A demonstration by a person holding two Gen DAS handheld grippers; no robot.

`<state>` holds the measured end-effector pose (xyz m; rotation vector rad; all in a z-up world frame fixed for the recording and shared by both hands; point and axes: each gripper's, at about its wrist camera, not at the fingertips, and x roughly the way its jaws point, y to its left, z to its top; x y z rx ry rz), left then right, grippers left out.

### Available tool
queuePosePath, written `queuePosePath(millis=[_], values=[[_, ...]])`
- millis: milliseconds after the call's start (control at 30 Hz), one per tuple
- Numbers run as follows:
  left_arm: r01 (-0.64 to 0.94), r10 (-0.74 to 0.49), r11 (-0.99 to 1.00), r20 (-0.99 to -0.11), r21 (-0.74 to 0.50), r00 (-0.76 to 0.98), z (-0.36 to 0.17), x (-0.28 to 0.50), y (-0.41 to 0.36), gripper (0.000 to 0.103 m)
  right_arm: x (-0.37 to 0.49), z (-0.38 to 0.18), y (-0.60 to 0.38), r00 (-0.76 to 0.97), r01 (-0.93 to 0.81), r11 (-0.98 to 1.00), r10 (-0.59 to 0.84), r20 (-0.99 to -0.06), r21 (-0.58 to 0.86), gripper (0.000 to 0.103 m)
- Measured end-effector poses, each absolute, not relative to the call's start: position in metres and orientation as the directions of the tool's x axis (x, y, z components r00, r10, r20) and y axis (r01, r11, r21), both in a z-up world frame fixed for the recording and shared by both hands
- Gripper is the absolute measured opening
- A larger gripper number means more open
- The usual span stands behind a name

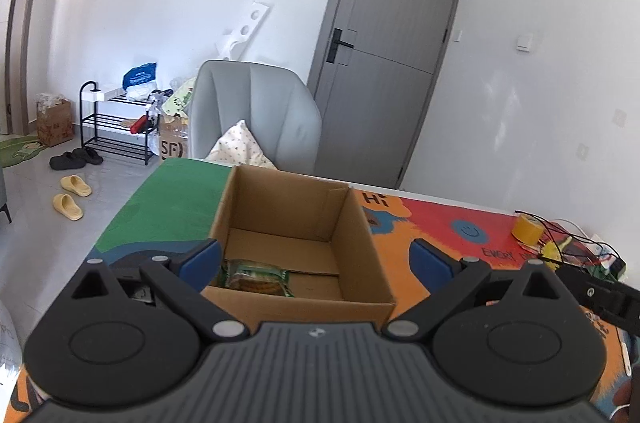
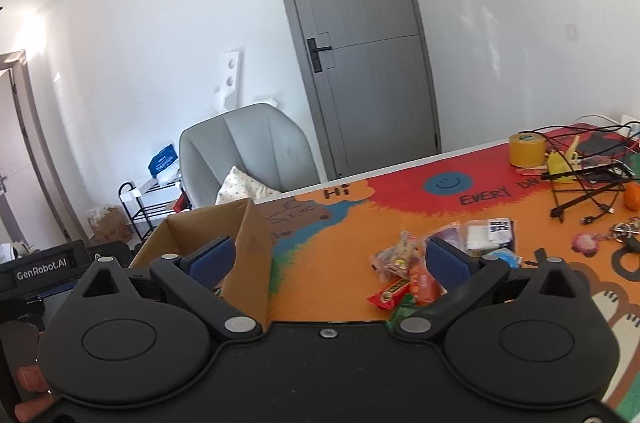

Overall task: Organize snacks
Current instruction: 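Move both open tools back to the snack pile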

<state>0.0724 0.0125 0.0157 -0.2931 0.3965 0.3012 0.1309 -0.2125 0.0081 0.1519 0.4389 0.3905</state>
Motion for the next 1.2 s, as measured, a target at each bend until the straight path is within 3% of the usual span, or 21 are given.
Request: queuePosePath(millis=[600, 1200], values=[[-0.129, 0.031, 0.975, -0.465, -0.18, 0.884, 0.001, 0.098, -0.07, 0.1, 0.133, -0.014, -0.314, 0.871, -0.09, 0.965, 0.196, -0.451, 0.246, 0.103], [-0.048, -0.051, 0.985, -0.544, -0.166, 0.838, -0.053, 0.149, -0.1, 0.097, 0.164, -0.061, -0.321, 0.814, -0.074, 0.948, 0.236, -0.53, 0.309, 0.103]])
